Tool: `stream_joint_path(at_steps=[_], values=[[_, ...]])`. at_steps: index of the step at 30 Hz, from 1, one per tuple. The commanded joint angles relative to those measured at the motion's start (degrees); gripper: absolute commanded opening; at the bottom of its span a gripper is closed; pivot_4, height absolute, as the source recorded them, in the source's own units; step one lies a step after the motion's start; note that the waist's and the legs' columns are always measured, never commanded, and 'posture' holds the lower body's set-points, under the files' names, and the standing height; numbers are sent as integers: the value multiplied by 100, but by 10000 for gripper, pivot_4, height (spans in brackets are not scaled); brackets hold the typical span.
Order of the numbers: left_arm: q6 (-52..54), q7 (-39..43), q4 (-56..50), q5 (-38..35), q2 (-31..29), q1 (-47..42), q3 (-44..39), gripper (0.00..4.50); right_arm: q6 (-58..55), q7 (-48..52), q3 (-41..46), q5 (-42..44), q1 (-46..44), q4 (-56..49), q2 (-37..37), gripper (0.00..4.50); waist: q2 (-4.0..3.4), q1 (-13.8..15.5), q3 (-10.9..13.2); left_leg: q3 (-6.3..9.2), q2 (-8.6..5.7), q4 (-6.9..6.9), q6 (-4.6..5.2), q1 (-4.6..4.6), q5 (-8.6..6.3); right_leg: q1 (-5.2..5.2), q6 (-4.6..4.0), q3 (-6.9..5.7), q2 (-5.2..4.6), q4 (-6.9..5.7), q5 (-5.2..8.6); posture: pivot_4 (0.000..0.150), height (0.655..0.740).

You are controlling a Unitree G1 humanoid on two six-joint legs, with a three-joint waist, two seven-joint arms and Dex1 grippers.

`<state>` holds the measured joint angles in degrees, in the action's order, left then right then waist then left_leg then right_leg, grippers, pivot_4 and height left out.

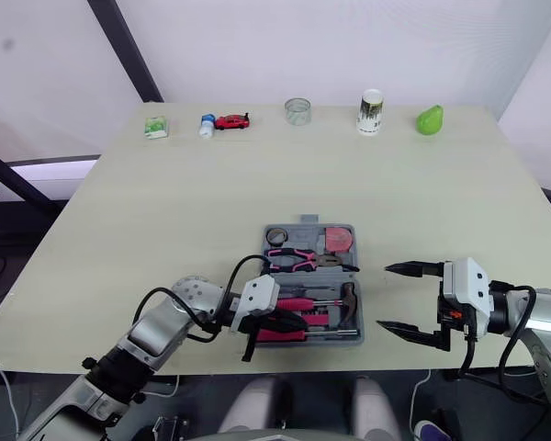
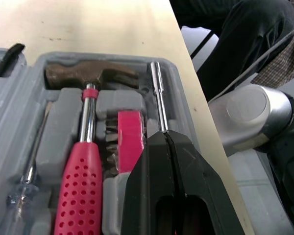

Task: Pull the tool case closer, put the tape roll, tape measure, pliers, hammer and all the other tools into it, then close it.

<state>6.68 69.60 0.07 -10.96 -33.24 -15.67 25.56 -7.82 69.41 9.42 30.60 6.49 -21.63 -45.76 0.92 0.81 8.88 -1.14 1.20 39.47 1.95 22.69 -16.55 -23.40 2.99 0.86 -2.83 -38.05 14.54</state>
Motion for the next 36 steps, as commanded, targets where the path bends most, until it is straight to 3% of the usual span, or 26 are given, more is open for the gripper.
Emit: stream_joint_path(at_steps=[1,18,24,28,36], values=[[-265,46,119,195,43,35,70,357,-21,-19,58,82,-27,-204,-53,45000,0,-1,0,0,-1,0,0,0,0,0,0,0,0,0,0,1500,7400],[-739,-177,404,640,90,220,56,357,-62,-47,-22,31,-157,-86,6,45000,-16,1,-17,0,2,0,1,-4,-1,3,1,0,-1,0,0,1500,7400],[400,-492,-580,-199,24,297,-740,357,-424,-644,-93,0,-419,313,327,45000,-14,-24,-16,1,7,0,1,-5,-1,3,1,0,1,-2,0,1500,7400],[487,-672,-890,-449,-85,428,-1264,357,-312,-807,-216,-254,-584,627,463,45000,-17,-12,-17,2,9,-1,0,-4,0,2,0,0,0,-3,0,1500,7400],[378,-970,185,-773,-139,121,-2362,357,-306,-1156,-1046,-1329,-1160,1790,514,45000,-16,-7,-17,1,4,-2,0,-4,0,0,0,-3,0,-2,0,1500,7400]])
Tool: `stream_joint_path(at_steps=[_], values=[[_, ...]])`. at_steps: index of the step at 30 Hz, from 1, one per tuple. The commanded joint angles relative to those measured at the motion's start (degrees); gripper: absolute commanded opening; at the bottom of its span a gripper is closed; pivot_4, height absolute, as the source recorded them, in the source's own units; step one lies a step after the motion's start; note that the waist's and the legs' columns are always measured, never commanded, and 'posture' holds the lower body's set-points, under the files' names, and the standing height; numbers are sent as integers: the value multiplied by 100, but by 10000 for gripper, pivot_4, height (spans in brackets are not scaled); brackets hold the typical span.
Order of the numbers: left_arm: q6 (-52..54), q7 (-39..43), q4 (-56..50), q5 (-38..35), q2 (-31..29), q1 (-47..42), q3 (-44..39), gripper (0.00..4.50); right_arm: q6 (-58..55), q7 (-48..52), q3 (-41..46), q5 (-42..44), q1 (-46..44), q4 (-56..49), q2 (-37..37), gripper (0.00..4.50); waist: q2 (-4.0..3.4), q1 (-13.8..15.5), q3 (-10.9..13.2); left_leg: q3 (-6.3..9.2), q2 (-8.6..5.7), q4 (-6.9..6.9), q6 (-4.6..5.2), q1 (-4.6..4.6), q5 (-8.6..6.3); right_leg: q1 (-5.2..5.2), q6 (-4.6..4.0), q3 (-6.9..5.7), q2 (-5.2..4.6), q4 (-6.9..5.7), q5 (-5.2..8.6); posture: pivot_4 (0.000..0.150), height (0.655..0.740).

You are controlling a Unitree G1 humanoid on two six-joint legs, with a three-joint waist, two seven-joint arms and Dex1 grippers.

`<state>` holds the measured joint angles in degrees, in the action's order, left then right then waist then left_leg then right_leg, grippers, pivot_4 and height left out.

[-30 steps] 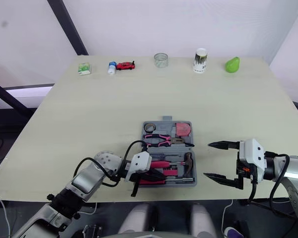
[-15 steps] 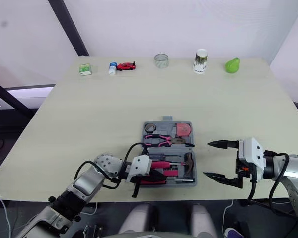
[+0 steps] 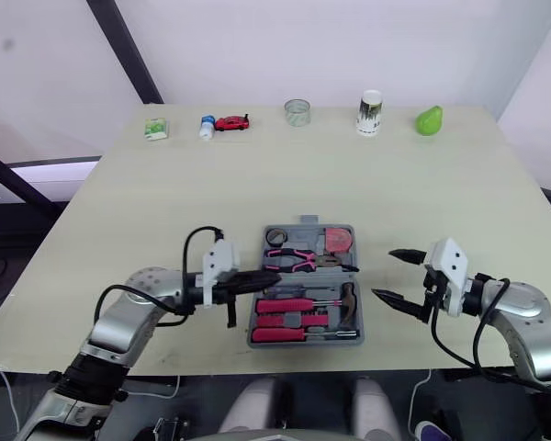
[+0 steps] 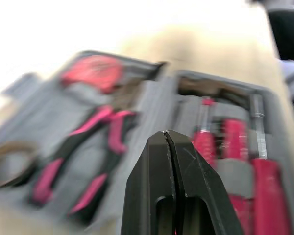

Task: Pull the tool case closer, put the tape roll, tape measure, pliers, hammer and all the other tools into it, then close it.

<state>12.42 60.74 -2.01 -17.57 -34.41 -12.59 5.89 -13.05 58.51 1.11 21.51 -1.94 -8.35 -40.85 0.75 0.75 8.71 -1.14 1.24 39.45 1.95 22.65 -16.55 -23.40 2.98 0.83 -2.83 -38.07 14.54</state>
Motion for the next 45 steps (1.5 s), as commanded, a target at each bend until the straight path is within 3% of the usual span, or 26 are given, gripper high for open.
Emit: stream_joint_path(at_steps=[1,4,11,20,45], values=[[-324,-49,588,-84,-43,-215,-452,357,237,-113,-288,-505,-491,686,95,45000,0,-2,0,-2,-4,1,0,0,0,0,0,1,0,-1,0,1500,7400],[-902,170,1158,71,-164,-240,-523,0,412,-55,-443,-644,-866,1239,299,36581,0,-48,0,-5,-8,0,-1,-3,1,-1,-1,3,2,-2,-1,1500,7400],[-1119,591,2224,-27,-220,-507,-683,0,1062,269,-876,-1156,-1389,2126,385,300,0,-31,0,-5,-7,-5,-2,5,1,-6,-1,-1,1,3,-1,1500,7400],[-1763,901,3107,231,-342,-384,-677,0,1439,334,-992,-1282,-1560,2581,744,300,0,-73,0,-5,-3,-6,-2,5,1,-7,-1,-1,0,1,-1,1500,7400],[-2124,1393,4152,768,282,-1114,-141,0,1744,476,-1273,-1582,-2067,3180,1345,300,0,-149,0,-3,-3,-5,-2,5,1,-8,-1,-1,0,-4,-1,1500,7400]])
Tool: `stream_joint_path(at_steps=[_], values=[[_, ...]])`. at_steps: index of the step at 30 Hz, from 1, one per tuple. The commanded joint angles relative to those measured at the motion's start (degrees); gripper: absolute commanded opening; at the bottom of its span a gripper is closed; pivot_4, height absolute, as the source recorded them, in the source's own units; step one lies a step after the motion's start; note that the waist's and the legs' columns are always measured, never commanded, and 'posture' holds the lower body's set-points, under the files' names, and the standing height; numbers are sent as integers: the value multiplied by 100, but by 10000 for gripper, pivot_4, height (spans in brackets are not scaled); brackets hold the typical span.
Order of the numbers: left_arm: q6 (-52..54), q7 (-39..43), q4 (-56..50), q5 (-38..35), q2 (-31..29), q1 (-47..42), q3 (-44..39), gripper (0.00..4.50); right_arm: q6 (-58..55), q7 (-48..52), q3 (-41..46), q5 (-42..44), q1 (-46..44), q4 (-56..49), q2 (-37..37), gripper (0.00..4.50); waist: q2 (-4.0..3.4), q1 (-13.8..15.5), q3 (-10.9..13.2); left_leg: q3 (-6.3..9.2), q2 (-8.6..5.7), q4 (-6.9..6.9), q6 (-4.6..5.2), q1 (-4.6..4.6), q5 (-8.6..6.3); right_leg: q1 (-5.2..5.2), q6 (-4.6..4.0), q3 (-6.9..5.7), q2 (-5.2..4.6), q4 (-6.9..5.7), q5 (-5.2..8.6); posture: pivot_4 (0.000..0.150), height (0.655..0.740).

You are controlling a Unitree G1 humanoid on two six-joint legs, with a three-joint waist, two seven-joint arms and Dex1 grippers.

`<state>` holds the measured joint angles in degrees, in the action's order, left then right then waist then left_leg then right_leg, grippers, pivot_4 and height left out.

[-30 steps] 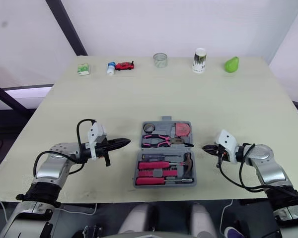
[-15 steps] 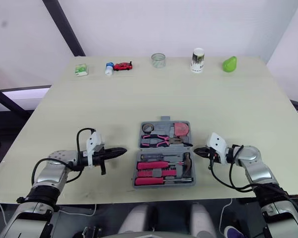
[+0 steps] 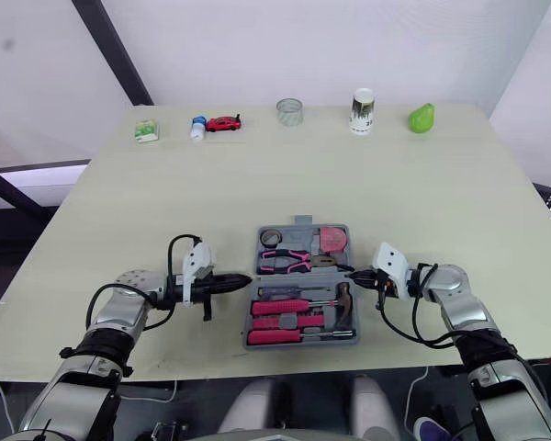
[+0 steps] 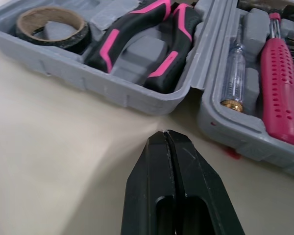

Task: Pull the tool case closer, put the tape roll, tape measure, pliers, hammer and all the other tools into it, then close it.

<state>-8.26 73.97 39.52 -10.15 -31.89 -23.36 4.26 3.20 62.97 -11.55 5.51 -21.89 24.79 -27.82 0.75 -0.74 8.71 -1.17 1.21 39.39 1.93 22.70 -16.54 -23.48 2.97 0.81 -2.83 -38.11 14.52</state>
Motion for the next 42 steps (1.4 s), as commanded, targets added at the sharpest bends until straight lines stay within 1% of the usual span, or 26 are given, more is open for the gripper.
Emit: stream_joint_path(at_steps=[1,18,33,42], values=[[-49,75,-5,31,46,-47,36,0,124,29,-11,13,-65,-139,50,300,0,0,0,0,0,0,0,0,0,0,0,0,0,0,0,1500,7400],[36,135,-87,182,310,-178,196,0,73,95,-43,38,-49,-237,102,300,0,0,0,0,-1,0,0,0,0,0,0,0,0,0,0,1500,7400],[300,292,-969,210,273,383,418,0,-256,337,-90,125,259,-722,-27,300,-1,7,-1,-2,4,-2,0,0,-1,0,0,3,-4,4,0,1500,7400],[384,317,-1127,207,226,446,467,0,-578,491,-91,226,409,-997,-126,300,-1,8,-1,-1,3,-2,1,0,-1,0,0,2,-4,4,0,1500,7400]])
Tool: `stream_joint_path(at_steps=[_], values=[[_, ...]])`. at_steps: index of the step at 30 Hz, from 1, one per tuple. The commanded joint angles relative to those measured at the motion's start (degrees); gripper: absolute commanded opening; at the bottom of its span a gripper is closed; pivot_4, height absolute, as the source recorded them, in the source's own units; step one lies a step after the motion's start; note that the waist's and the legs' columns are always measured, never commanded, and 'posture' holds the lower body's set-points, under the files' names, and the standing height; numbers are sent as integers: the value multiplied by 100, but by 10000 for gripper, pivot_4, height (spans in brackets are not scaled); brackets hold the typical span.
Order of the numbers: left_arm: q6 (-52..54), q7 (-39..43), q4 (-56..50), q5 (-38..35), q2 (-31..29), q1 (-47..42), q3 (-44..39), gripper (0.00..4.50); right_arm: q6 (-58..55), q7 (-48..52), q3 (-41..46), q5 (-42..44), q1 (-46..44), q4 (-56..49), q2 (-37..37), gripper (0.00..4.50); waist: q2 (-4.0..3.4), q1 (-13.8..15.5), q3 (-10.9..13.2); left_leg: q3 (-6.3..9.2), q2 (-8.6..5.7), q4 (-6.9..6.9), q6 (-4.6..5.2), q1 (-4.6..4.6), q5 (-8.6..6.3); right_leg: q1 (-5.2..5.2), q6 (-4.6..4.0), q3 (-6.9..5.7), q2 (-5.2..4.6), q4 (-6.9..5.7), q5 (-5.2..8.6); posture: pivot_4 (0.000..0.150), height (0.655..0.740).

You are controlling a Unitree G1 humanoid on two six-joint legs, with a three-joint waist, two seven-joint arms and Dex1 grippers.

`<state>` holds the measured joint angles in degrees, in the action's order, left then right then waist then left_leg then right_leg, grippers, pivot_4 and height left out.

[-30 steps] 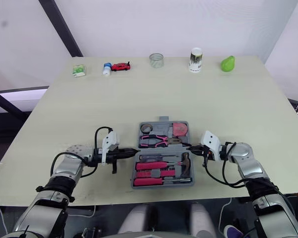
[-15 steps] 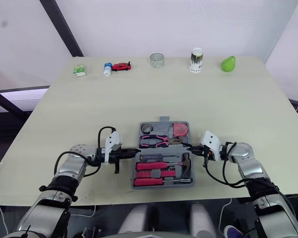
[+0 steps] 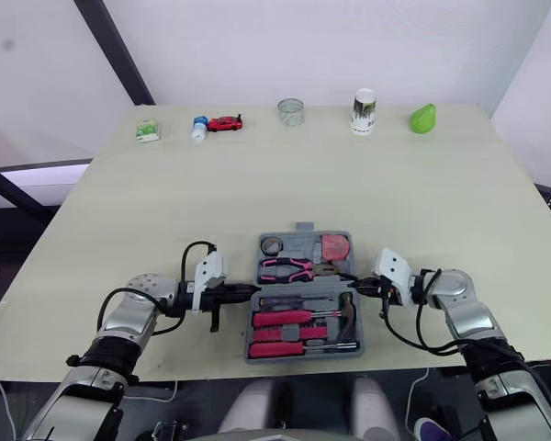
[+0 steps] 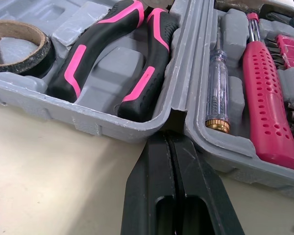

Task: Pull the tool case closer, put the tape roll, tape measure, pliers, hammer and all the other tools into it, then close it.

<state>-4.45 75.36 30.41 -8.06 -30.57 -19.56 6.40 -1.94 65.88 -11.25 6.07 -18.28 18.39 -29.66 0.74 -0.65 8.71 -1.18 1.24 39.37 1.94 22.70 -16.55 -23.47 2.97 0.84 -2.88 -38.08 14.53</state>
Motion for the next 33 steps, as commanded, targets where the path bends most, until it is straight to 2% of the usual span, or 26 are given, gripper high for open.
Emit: stream_joint_path(at_steps=[1,33], values=[[10,180,-231,-4,94,73,256,0,-124,245,-127,194,63,-389,42,300,0,3,0,0,0,0,0,0,0,0,0,0,0,0,0,1500,7400],[177,317,-487,-48,56,252,335,0,-428,377,-126,248,178,-631,-3,300,0,0,0,0,0,0,0,0,0,0,0,0,0,0,0,1500,7400]])
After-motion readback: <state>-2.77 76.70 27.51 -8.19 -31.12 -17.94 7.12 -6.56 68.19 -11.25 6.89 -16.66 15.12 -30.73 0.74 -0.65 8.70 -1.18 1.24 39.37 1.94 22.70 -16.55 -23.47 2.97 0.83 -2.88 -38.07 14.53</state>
